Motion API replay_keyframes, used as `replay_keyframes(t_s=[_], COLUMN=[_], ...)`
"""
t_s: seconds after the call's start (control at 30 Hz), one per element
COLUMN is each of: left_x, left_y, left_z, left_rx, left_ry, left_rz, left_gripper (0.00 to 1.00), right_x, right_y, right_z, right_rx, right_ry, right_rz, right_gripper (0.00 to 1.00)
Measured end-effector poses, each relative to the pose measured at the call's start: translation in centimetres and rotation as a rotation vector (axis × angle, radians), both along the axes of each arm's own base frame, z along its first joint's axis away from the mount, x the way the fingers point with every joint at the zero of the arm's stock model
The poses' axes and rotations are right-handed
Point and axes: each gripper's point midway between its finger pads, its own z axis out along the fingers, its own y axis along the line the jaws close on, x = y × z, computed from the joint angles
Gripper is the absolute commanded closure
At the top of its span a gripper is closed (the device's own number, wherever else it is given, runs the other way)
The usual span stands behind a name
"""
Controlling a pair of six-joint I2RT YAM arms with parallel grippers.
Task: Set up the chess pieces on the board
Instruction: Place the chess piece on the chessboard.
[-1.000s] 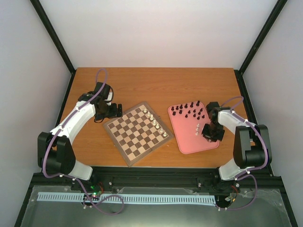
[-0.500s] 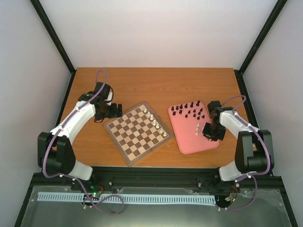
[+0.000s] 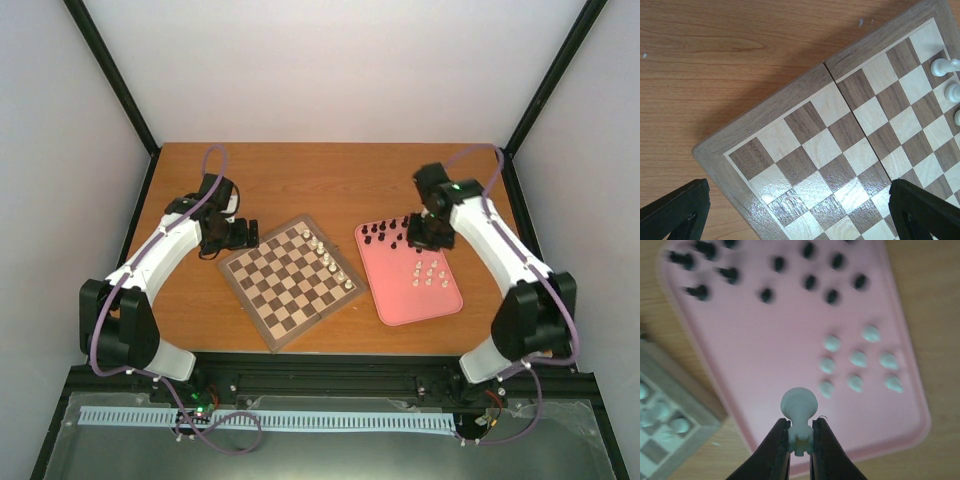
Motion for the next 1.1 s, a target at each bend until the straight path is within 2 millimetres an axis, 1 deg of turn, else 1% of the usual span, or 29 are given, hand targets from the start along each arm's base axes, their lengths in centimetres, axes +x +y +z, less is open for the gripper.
replay_keyframes(t_s=[0.07,0.13,0.27,0.33,0.43,0.57,0.67,0.77,0.87,1.0,1.1], left_x=[0.0,0.0,0.0,0.0,0.0,0.0,0.0,0.0,0.0,0.0,0.0], left_y=[0.0,0.0,0.0,0.0,0.0,0.0,-0.1,0.0,0.0,0.0,-0.1], left_z=[0.0,0.0,0.1,0.1,0.1,0.1,0.1,0.1,0.1,0.1,0.1], left_rx=[-0.001,-0.001,0.002,0.002,0.003,0.004,0.001,0.002,0.001,0.001,0.001], left_ry=[0.0,0.0,-0.003,-0.004,-0.005,-0.005,-0.005,-0.004,-0.005,-0.005,-0.005], left_rz=[0.0,0.0,0.0,0.0,0.0,-0.002,-0.003,-0.003,-0.003,-0.003,-0.003], left_gripper=[0.0,0.0,0.0,0.0,0.0,0.0,0.0,0.0,0.0,0.0,0.0], right_x=[1.8,4.0,8.2,9.8,11.5,12.5,13.1,13.0,12.8,13.3,13.3], right_y=[2.7,6.1,13.0,16.0,20.3,24.8,27.4,28.8,29.6,30.7,31.0], right_z=[0.9,1.5,1.8,1.7,1.0,-0.6,-1.7,-2.5,-3.0,-3.3,-4.2], right_rx=[0.0,0.004,0.019,0.033,0.075,0.131,0.151,0.161,0.167,0.187,0.191], right_ry=[-0.017,-0.041,-0.087,-0.116,-0.151,-0.158,-0.169,-0.171,-0.171,-0.185,-0.171], right_rz=[0.076,0.162,0.308,0.364,0.44,0.525,0.578,0.616,0.643,0.667,0.679], right_gripper=[0.97,0.97,0.97,0.97,0.97,0.97,0.97,0.97,0.97,0.97,0.97])
